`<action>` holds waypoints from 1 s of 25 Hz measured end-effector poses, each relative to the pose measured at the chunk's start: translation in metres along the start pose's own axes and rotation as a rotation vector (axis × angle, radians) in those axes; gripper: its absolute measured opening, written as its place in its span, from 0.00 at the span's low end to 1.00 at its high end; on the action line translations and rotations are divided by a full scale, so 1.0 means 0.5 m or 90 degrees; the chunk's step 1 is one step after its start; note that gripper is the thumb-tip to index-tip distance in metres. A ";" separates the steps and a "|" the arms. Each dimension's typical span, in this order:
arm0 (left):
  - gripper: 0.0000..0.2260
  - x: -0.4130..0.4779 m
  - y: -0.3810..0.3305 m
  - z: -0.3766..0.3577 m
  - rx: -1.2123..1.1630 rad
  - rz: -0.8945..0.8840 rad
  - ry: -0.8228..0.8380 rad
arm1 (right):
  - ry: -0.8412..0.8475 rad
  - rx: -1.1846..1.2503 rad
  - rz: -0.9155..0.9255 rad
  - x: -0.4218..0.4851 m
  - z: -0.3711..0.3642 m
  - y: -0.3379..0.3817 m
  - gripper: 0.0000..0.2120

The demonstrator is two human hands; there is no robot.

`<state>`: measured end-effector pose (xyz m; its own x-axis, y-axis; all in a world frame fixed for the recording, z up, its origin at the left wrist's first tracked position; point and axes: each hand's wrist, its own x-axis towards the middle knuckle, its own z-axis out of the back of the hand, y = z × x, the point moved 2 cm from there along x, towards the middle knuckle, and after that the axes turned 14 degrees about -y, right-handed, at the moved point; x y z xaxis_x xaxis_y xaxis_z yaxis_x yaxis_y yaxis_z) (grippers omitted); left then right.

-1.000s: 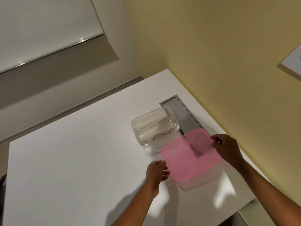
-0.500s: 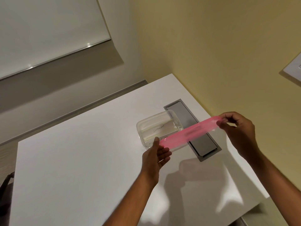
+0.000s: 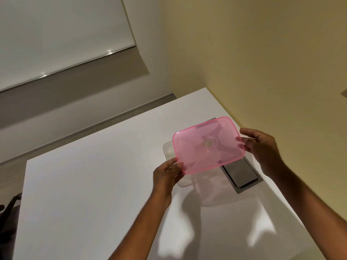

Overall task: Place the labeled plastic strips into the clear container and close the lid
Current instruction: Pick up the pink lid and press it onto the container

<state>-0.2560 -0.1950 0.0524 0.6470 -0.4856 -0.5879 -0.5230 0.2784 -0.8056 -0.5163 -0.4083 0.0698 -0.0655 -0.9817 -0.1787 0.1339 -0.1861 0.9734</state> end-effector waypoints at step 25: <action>0.15 0.156 0.080 0.031 0.221 -0.011 -0.235 | 0.022 -0.381 0.061 0.052 -0.219 -0.149 0.19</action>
<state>-0.2178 -0.2087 -0.0266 0.8398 -0.1839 -0.5108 -0.3360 0.5629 -0.7551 -0.4198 -0.4245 -0.0229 0.0055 -0.9940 -0.1089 0.6709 -0.0771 0.7375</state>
